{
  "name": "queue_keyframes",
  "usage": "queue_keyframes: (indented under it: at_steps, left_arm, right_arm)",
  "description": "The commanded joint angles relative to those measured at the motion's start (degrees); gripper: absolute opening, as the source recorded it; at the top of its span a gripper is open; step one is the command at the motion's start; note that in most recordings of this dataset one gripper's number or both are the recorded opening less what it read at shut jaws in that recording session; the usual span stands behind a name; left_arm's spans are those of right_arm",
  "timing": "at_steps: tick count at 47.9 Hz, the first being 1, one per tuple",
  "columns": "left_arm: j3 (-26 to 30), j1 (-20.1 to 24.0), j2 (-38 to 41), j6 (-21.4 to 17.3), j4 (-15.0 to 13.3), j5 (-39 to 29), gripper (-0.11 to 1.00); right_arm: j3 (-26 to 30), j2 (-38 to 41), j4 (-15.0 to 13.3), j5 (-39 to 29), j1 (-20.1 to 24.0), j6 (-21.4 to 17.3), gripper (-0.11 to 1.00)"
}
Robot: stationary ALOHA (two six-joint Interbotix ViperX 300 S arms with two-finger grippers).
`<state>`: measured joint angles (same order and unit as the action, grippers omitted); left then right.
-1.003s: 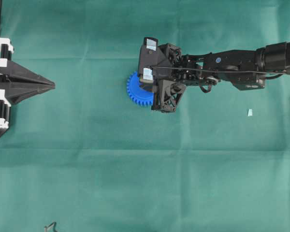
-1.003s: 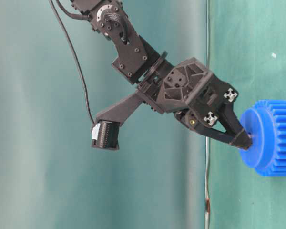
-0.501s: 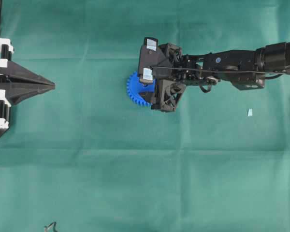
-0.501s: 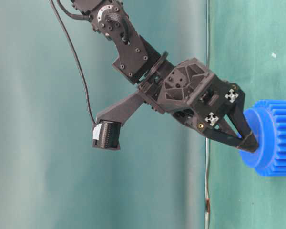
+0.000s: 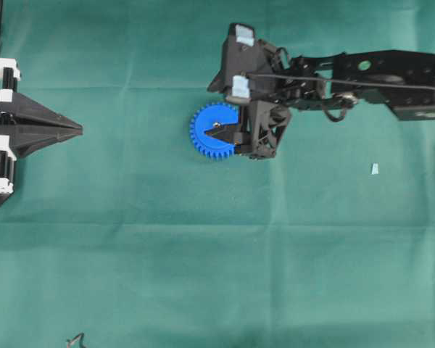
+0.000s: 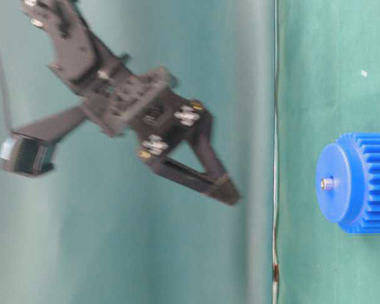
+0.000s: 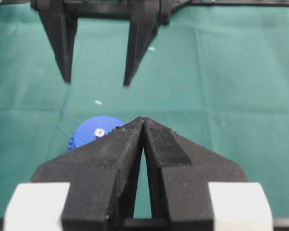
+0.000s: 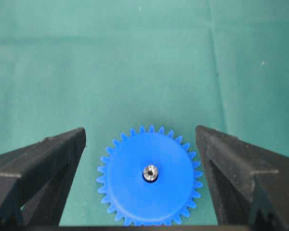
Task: Insert the shaft into the center hole of the gear.
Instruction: 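Open the right gripper and withdraw it up and to the right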
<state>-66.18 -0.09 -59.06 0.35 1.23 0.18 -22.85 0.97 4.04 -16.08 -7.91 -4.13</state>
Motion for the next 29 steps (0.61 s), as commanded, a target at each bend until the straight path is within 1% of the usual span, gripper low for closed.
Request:
queue_keyframes:
  at_steps: [1,8,15,22,29]
  left_arm:
    - [1.67,-0.09,0.09,0.00,0.18,-0.53,0.03]
    - [1.67,0.00,0.18,0.00,0.18,-2.37,0.03]
    - [1.76,-0.09,0.09,0.00,0.18,-3.78,0.03]
    - [1.76,-0.09,0.09,0.00,0.18,-4.22,0.03]
    - [1.85,-0.09,-0.18,0.09,0.18,-4.22,0.03]
  right_arm:
    - [0.97,-2.37,-0.09,-0.26,0.18,-0.09,0.96]
    - [0.97,-3.08,-0.09,-1.05,0.35,-0.09,0.96]
    - [0.26,-5.71,-0.18,-4.39,0.44,0.26,0.96]
    - [-2.72,-10.81,-0.97,-5.89,0.44,0.26,0.96]
    - [-7.21,-17.75,-1.76,-5.36,0.44,0.26,0.96]
